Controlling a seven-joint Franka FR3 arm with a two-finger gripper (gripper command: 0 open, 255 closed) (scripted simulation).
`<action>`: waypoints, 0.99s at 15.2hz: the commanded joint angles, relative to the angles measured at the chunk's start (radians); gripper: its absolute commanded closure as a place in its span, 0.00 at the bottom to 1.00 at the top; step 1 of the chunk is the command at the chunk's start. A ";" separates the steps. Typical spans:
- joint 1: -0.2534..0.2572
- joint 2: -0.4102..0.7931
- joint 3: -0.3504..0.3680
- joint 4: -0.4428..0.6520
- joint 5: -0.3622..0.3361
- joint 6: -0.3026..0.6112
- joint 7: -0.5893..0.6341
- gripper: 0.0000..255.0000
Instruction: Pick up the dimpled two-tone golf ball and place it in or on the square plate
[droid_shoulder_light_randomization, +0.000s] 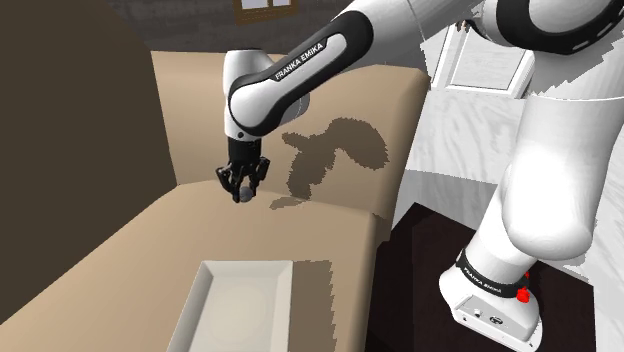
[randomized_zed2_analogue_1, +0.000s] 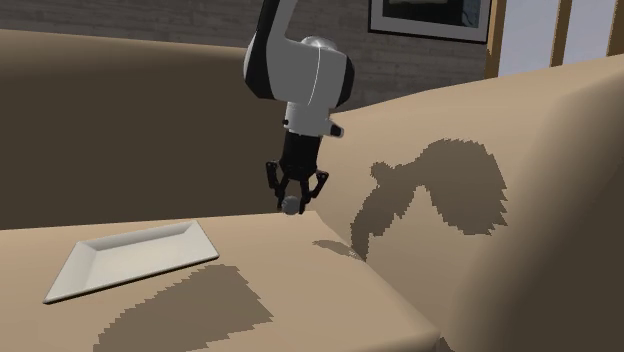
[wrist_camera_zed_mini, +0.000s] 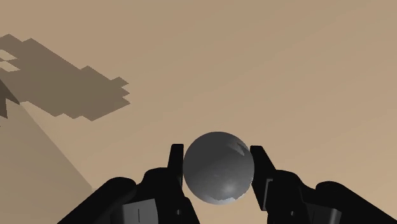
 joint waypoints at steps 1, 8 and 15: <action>-0.001 -0.012 0.000 0.010 0.001 -0.021 0.002 1.00; -0.005 -0.055 0.001 0.053 0.005 -0.107 0.009 1.00; -0.008 -0.089 0.001 0.108 0.007 -0.194 0.018 1.00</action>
